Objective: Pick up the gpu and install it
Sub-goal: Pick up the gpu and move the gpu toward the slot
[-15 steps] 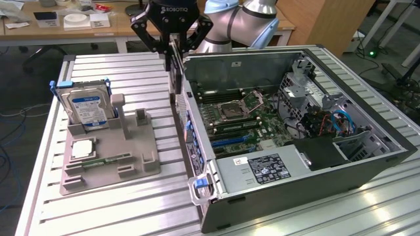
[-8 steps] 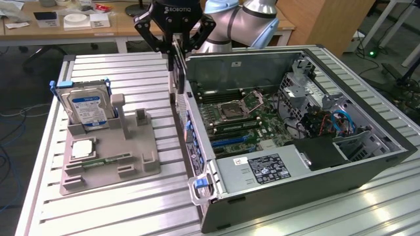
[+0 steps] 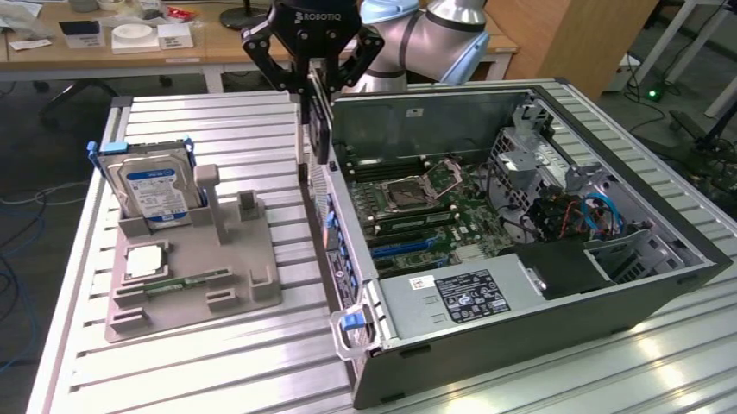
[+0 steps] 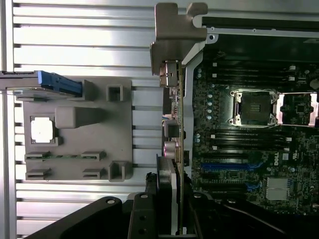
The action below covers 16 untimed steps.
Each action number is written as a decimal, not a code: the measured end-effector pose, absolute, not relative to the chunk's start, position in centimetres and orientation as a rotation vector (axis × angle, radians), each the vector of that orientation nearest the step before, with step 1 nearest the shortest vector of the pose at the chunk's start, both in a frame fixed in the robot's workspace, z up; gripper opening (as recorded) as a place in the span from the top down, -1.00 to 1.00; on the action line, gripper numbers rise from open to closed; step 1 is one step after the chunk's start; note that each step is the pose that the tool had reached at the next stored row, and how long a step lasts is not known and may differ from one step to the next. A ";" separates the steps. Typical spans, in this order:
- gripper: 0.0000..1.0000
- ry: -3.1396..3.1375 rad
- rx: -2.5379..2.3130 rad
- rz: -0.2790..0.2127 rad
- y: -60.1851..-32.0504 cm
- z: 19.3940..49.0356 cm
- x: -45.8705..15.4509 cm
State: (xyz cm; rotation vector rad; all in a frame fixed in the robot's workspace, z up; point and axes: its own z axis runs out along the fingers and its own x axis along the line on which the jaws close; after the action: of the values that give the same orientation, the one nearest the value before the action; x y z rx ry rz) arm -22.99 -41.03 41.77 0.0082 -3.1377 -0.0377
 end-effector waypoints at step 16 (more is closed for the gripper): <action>0.44 -3.138 0.008 -0.032 -41.0 41.8 -21.6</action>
State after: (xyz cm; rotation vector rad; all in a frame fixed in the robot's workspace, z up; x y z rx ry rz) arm -21.64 -41.03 41.77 0.0084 -3.1377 -0.0315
